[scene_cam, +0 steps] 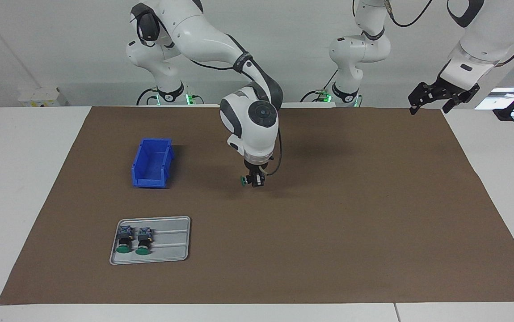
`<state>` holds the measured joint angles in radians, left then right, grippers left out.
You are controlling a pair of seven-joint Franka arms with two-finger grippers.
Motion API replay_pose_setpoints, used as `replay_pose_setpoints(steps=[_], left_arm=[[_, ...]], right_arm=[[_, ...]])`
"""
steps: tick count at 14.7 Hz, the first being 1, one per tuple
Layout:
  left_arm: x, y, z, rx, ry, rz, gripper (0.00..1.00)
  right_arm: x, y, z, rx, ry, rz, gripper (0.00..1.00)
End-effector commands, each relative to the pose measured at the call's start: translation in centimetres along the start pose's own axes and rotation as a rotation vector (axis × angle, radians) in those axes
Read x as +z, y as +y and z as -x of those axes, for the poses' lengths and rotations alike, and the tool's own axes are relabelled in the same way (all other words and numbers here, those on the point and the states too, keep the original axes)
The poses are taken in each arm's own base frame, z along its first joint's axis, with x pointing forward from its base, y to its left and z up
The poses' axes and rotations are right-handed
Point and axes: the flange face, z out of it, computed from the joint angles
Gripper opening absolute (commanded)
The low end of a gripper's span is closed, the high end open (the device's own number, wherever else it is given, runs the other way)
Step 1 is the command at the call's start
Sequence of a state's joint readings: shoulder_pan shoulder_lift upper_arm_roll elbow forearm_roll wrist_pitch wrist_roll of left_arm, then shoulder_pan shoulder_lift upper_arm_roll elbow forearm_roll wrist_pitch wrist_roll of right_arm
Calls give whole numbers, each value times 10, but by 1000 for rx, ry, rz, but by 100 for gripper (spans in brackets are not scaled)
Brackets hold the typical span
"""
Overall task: Place and press button with both arms
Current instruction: 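Carry the green button to the table middle and set it down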
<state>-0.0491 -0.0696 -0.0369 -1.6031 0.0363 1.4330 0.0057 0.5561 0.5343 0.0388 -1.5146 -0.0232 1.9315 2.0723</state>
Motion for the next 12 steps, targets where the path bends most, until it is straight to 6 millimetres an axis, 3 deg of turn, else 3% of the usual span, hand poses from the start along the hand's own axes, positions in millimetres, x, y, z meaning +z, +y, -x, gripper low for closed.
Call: replay_pose_setpoints(steps=[1,7,9,10,12], left_arm=[[-1,1,10,2,-1,2,100],[-1,2,10,7,2,1,100],[-1,2,10,5,-1,1,100],[0,3,10,9,-2,0,100],[1,-3,10,7,1,2,100]], right_arm=[[9,-2,-8,62,-5,6,13],[33,9,-9,75,-14,-11,19],[32,9,-9,71,-13,-13,31],[32,9,-8,63,-14,-17,44],[31,7,-7,15,-20,-31,85]])
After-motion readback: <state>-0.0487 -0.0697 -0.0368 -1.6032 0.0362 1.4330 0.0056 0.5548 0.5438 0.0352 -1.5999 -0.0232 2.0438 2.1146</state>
